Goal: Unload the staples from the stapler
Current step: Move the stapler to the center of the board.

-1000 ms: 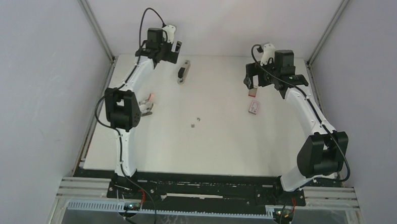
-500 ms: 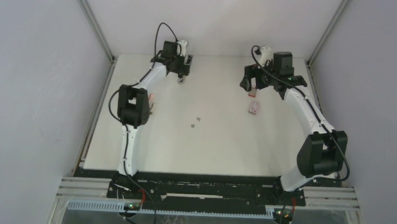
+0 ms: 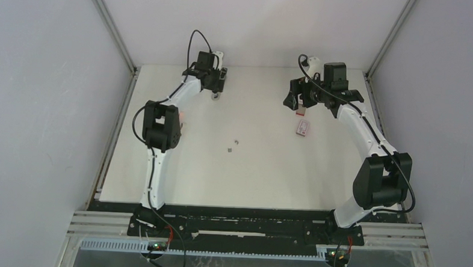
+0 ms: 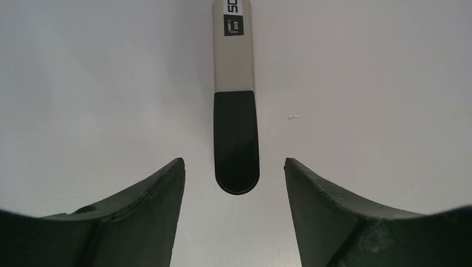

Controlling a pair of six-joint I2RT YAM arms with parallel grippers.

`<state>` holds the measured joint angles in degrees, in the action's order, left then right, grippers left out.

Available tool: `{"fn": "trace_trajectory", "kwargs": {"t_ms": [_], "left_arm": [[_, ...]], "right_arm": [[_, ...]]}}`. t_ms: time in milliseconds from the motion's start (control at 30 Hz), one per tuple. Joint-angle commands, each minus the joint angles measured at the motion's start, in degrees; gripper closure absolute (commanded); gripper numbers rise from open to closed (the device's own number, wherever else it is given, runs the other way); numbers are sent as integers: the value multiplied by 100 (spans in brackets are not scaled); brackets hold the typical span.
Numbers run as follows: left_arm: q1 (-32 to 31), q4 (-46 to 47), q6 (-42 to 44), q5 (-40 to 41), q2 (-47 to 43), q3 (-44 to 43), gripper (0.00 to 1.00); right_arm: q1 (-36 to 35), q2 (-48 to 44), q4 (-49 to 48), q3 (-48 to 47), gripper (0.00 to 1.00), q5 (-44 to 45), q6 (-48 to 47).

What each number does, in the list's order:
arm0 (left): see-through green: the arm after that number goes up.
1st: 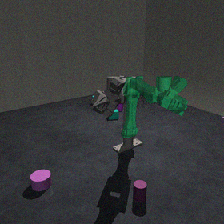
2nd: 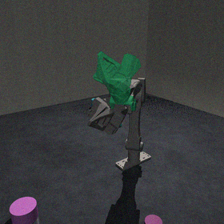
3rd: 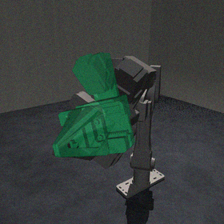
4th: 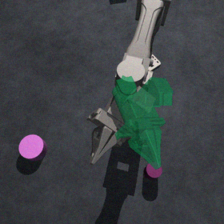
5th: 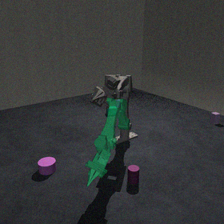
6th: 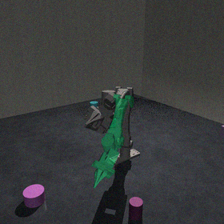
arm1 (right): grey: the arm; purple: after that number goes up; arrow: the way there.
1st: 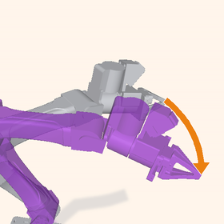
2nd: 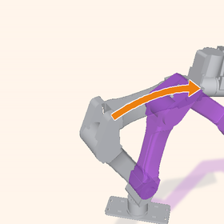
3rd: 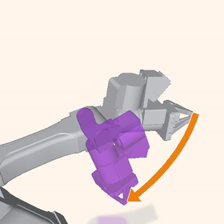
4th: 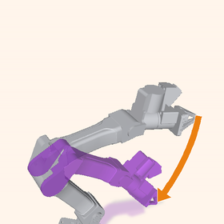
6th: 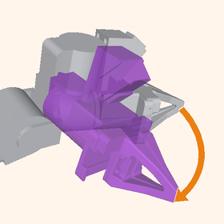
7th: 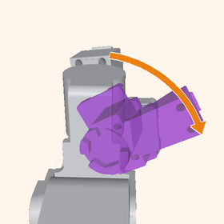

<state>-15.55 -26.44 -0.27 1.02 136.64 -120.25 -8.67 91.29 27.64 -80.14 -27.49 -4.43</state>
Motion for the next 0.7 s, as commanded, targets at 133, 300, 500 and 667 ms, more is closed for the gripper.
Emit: {"fn": "trace_trajectory", "kwargs": {"t_ms": [133,300,500,667], "left_arm": [[-171,-118,-120,224,-4,-466,40],[-176,-220,-202,398,81,-629,44],[-169,-504,-344,703,314,-1048,49],[-169,-615,-404,766,389,-1201,50]], "right_arm": [[-21,-84,-130,-37,24,-244,142],[-14,-108,-123,-37,26,-319,176],[-18,-172,-119,-37,27,-390,208],[-12,-222,-120,-37,28,-437,236]]}}
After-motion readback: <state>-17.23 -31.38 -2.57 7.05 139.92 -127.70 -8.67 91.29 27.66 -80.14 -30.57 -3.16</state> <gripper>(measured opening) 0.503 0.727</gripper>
